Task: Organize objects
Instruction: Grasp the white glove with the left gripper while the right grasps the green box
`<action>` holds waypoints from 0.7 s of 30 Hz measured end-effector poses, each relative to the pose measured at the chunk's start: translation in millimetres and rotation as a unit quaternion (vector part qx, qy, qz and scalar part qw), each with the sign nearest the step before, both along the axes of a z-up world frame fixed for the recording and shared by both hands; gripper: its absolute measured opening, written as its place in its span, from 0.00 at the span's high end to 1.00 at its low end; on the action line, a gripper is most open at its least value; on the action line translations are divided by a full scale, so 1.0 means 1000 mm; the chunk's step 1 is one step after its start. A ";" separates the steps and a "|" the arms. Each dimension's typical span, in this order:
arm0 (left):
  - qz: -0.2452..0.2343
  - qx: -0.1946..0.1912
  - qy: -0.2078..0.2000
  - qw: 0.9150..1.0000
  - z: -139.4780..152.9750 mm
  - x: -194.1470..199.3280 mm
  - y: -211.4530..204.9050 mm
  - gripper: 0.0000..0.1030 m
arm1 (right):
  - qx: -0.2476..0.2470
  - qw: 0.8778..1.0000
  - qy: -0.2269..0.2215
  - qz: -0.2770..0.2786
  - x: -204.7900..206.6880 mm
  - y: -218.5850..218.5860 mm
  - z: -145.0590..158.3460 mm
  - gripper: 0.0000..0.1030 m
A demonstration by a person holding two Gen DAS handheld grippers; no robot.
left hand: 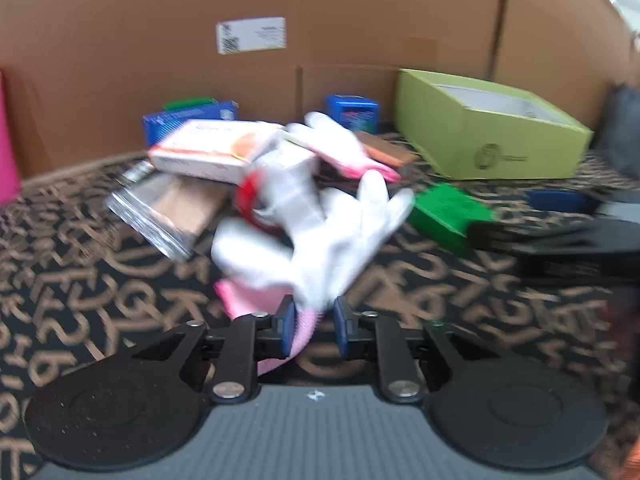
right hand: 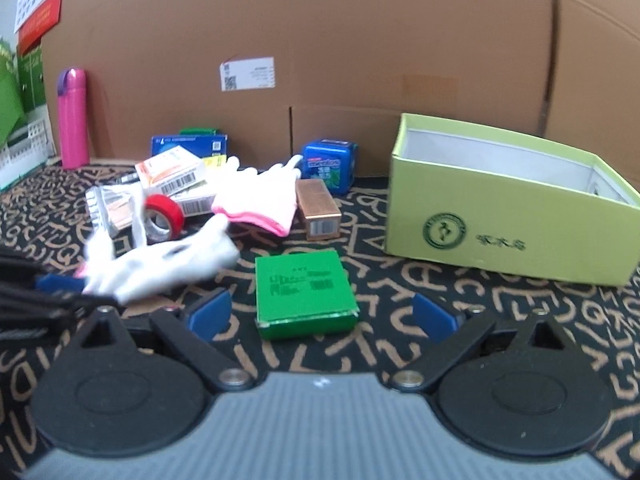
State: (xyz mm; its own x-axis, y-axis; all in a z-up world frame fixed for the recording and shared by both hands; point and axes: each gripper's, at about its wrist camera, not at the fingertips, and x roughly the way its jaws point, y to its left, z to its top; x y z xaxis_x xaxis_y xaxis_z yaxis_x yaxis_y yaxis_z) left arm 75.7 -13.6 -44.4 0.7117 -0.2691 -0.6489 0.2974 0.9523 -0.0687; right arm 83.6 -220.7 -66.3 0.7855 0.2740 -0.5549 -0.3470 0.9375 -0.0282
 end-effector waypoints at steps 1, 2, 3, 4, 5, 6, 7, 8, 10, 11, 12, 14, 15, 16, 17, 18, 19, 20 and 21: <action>-0.005 -0.011 0.005 1.000 0.001 -0.003 0.001 0.81 | -0.007 1.000 0.002 0.003 0.004 0.003 -0.002 0.08; -0.008 -0.017 0.008 1.000 0.001 -0.006 0.001 0.81 | -0.012 1.000 0.005 0.004 0.008 0.005 -0.003 0.10; -0.006 -0.019 0.008 1.000 0.002 -0.008 0.001 0.81 | -0.016 1.000 0.007 0.005 0.012 0.007 -0.004 0.11; -0.002 -0.019 0.005 1.000 0.002 -0.009 0.001 0.80 | -0.018 1.000 0.010 0.007 0.015 0.008 -0.006 0.13; -0.001 -0.016 0.003 1.000 0.002 -0.008 0.000 0.77 | -0.019 1.000 0.015 0.009 0.019 0.010 -0.007 0.15; -0.001 -0.014 0.003 1.000 0.001 -0.006 -0.001 0.75 | -0.020 1.000 0.020 0.012 0.022 0.011 -0.008 0.18; 0.001 -0.012 0.003 1.000 0.001 -0.003 -0.002 0.67 | -0.023 0.999 0.024 0.017 0.024 0.013 -0.010 0.19; 0.003 -0.010 0.001 1.000 0.000 0.000 -0.003 0.57 | -0.026 0.999 0.026 0.019 0.025 0.014 -0.011 0.20; 0.003 -0.008 -0.008 1.000 -0.001 0.005 -0.005 0.43 | -0.033 0.999 0.028 0.025 0.026 0.017 -0.012 0.22; 0.002 -0.004 -0.011 1.000 -0.001 0.008 -0.006 0.41 | -0.034 0.999 0.028 0.027 0.026 0.018 -0.013 0.23; -0.002 -0.001 -0.013 1.000 -0.001 0.011 -0.007 0.41 | -0.035 0.999 0.029 0.028 0.026 0.019 -0.013 0.25; -0.013 0.000 -0.017 1.000 -0.001 0.017 -0.011 0.33 | -0.034 0.998 0.033 0.028 0.027 0.019 -0.014 0.26; -0.019 -0.001 -0.019 1.000 -0.002 0.021 -0.012 0.31 | -0.035 0.998 0.035 0.028 0.029 0.019 -0.015 0.27; -0.027 0.000 -0.018 0.999 -0.003 0.025 -0.015 0.29 | -0.034 0.998 0.037 0.027 0.029 0.019 -0.016 0.28; -0.030 0.004 -0.015 0.999 -0.005 0.029 -0.016 0.29 | -0.032 0.998 0.037 0.028 0.029 0.019 -0.016 0.29; -0.032 0.009 -0.015 0.999 -0.007 0.032 -0.018 0.29 | -0.031 0.998 0.037 0.029 0.029 0.018 -0.016 0.31; -0.036 0.013 -0.017 0.999 -0.008 0.035 -0.020 0.30 | -0.031 0.998 0.036 0.029 0.029 0.018 -0.016 0.32; -0.042 0.016 -0.010 0.999 -0.009 0.038 -0.021 0.34 | -0.030 0.998 0.036 0.030 0.029 0.018 -0.016 0.34; -0.045 0.022 -0.010 0.999 -0.008 0.040 -0.022 0.40 | -0.028 0.998 0.037 0.032 0.029 0.017 -0.016 0.37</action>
State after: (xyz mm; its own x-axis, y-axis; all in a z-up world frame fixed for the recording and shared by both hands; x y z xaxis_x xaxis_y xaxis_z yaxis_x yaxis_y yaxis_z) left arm 115.4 -35.1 -52.9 0.6994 -0.3034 -0.6471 0.3823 0.9238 -0.0199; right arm 112.9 -203.6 -82.2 0.7238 0.2896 -0.6263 -0.4096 0.9108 -0.0521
